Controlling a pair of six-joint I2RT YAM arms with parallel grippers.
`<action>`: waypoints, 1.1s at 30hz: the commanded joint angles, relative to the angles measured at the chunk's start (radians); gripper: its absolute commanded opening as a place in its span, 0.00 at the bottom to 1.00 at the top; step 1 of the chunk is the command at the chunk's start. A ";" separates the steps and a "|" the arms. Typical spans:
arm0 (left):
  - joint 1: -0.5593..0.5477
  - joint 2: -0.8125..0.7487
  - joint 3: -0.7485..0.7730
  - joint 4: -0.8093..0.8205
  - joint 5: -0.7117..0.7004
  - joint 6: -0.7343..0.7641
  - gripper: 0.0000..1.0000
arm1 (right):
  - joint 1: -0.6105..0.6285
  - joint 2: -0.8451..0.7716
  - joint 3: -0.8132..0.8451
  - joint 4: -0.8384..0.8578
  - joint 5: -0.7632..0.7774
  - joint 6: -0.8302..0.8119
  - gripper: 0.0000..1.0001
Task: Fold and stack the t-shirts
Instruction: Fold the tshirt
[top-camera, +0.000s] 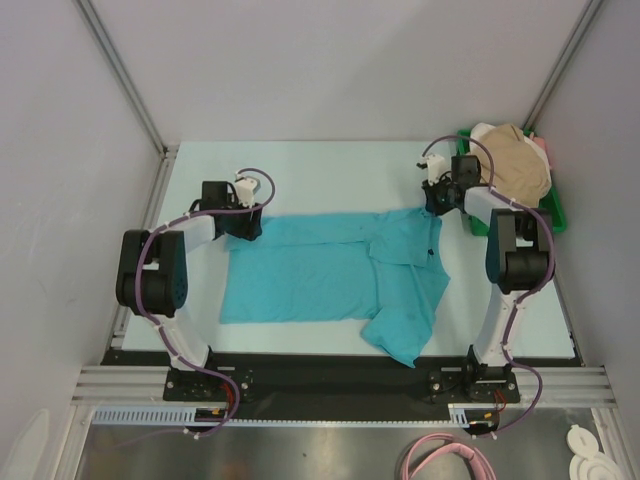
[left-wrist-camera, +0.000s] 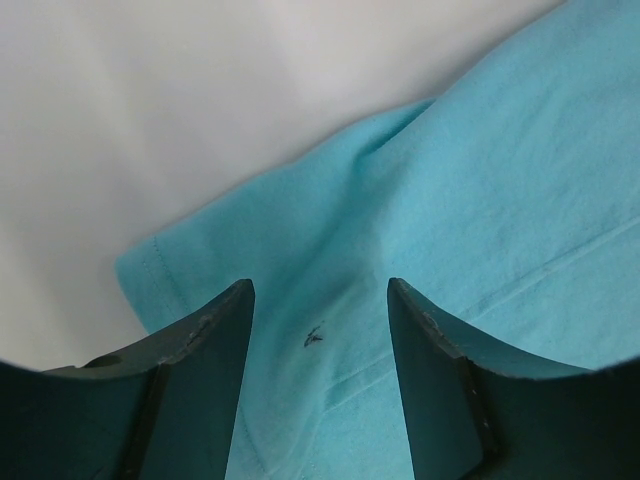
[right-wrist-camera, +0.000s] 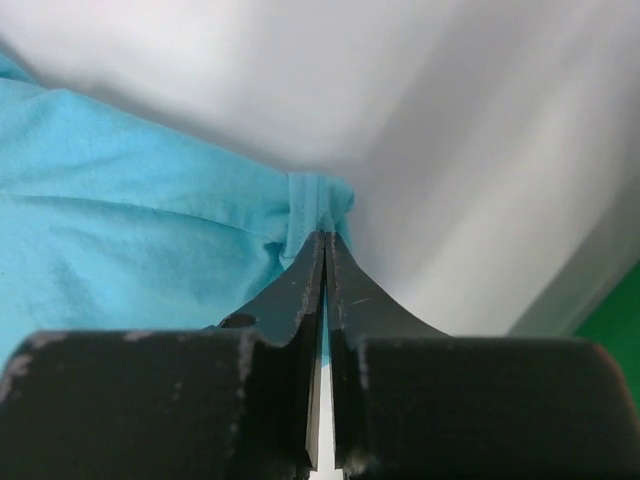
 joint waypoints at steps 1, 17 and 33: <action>0.006 0.000 0.036 0.004 0.000 -0.019 0.62 | -0.044 -0.001 0.039 -0.014 -0.035 0.023 0.03; 0.014 0.005 0.038 0.004 0.003 -0.027 0.61 | -0.126 -0.066 0.027 -0.040 -0.247 0.089 0.40; 0.014 -0.001 0.030 0.011 0.009 -0.027 0.61 | -0.032 0.003 0.092 -0.141 -0.196 0.033 0.38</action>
